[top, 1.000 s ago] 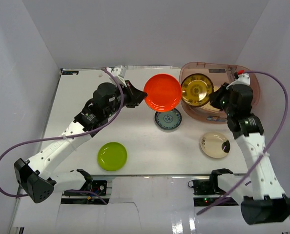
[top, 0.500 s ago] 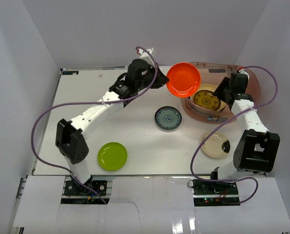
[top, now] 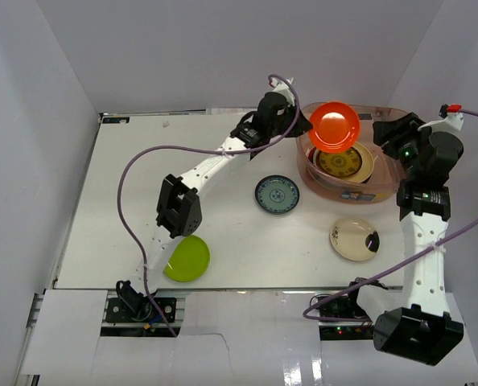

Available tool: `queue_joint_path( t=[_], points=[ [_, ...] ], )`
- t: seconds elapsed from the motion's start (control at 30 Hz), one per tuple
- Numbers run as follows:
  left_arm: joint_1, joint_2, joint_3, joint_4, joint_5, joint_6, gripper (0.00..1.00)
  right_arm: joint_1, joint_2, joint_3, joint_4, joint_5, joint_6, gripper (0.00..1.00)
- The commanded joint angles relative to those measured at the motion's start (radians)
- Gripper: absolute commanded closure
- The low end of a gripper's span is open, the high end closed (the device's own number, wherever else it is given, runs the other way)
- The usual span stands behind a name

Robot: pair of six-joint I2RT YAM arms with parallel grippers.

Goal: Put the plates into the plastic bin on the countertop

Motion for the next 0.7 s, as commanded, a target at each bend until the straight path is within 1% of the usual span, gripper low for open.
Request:
queue_joint_path(
  t=[0.0,0.07,0.2,0.3,0.33,0.4,0.43,0.5,0.53,0.57,0.6,0.63,0.67],
  points=[
    [-0.053,0.070,0.149,0.016,0.021,-0.009,1.00,0.004,-0.033,-0.054,0.045,-0.117,0.032,0.45],
    [-0.061,0.093,0.159,0.058,0.000,-0.003,1.00,0.007,-0.048,-0.066,0.035,-0.143,0.027,0.45],
    [-0.077,0.161,0.132,0.180,-0.006,-0.020,0.99,0.056,-0.076,-0.097,0.021,-0.162,0.019,0.44],
    [-0.083,0.190,0.163,0.216,0.009,-0.018,0.76,0.065,-0.100,-0.091,-0.002,-0.182,-0.003,0.44],
    [-0.083,0.189,0.160,0.239,0.009,-0.017,0.55,0.070,-0.107,-0.083,-0.031,-0.185,-0.011,0.44],
    [-0.083,0.176,0.146,0.253,0.004,0.000,0.38,0.094,-0.128,-0.074,-0.050,-0.199,-0.028,0.44],
    [-0.081,0.154,0.145,0.260,0.003,0.009,0.25,0.104,-0.140,-0.070,-0.065,-0.211,-0.031,0.43],
    [-0.078,0.120,0.139,0.254,0.010,0.042,0.16,0.137,-0.154,-0.076,-0.073,-0.218,-0.051,0.42],
    [-0.077,0.095,0.129,0.253,0.010,0.058,0.14,0.151,-0.159,-0.082,-0.094,-0.217,-0.056,0.42],
    [-0.072,0.031,0.114,0.248,0.013,0.089,0.11,0.180,-0.169,-0.086,-0.103,-0.217,-0.065,0.42],
    [-0.069,-0.010,0.059,0.239,0.013,0.106,0.10,0.199,-0.176,-0.100,-0.114,-0.214,-0.089,0.42],
    [-0.067,-0.059,0.016,0.234,0.010,0.123,0.10,0.253,-0.183,-0.106,-0.148,-0.203,-0.100,0.42],
    [-0.064,-0.171,-0.039,0.233,0.000,0.141,0.10,0.284,-0.186,-0.114,-0.168,-0.191,-0.112,0.42]
  ],
)
